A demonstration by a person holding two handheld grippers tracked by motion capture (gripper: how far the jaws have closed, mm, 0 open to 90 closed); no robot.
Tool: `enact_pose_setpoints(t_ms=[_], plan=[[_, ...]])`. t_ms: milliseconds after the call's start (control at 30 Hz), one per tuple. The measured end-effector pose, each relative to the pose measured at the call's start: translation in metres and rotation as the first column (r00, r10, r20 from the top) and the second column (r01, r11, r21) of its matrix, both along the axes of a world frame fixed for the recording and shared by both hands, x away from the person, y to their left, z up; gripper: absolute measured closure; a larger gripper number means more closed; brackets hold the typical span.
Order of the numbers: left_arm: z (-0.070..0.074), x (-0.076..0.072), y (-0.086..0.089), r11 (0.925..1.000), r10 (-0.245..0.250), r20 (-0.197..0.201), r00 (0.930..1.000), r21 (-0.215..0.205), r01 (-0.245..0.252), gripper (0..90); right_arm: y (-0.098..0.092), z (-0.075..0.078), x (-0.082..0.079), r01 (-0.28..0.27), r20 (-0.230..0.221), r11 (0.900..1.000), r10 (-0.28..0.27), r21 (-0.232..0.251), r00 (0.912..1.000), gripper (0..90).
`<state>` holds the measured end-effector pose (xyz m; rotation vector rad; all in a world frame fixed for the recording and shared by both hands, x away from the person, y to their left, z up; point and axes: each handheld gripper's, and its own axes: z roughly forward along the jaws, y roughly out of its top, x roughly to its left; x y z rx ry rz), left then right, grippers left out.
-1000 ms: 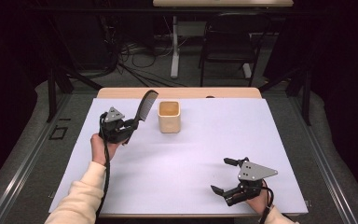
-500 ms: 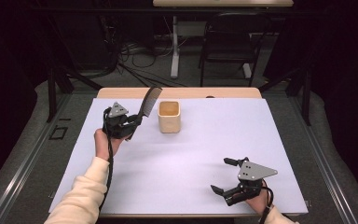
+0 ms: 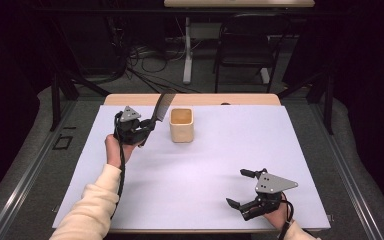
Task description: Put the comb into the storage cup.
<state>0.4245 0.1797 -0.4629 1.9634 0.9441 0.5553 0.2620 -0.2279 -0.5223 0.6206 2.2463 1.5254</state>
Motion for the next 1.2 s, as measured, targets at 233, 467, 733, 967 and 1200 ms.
enact_pose_setpoints(t_ms=[233,467,733,967,1200], plan=[[-0.001,0.004,-0.002,1.0,-0.001,-0.007,1.0,0.004,0.001,72.0,0.0,0.0,0.0,0.0,0.0,1.0,0.0,0.0,1.0,0.0],[0.001,0.009,-0.004,1.0,0.001,-0.01,1.0,0.004,-0.001,72.0,0.0,0.0,0.0,-0.001,0.0,1.0,0.001,-0.001,1.0,0.0],[0.004,0.013,-0.009,1.0,0.0,-0.004,1.0,0.005,0.0,72.0,0.0,0.0,0.0,-0.001,0.0,1.0,0.001,-0.001,1.0,0.0],[0.006,0.017,-0.014,0.9999,-0.002,-0.001,1.0,0.017,0.002,72.0,0.0,0.0,0.0,-0.001,0.0,1.0,0.001,0.0,1.0,0.0],[0.009,0.02,-0.02,0.9999,-0.004,0.005,1.0,0.012,0.004,72.0,0.0,0.0,0.0,-0.001,0.0,1.0,0.001,-0.001,1.0,0.0]])
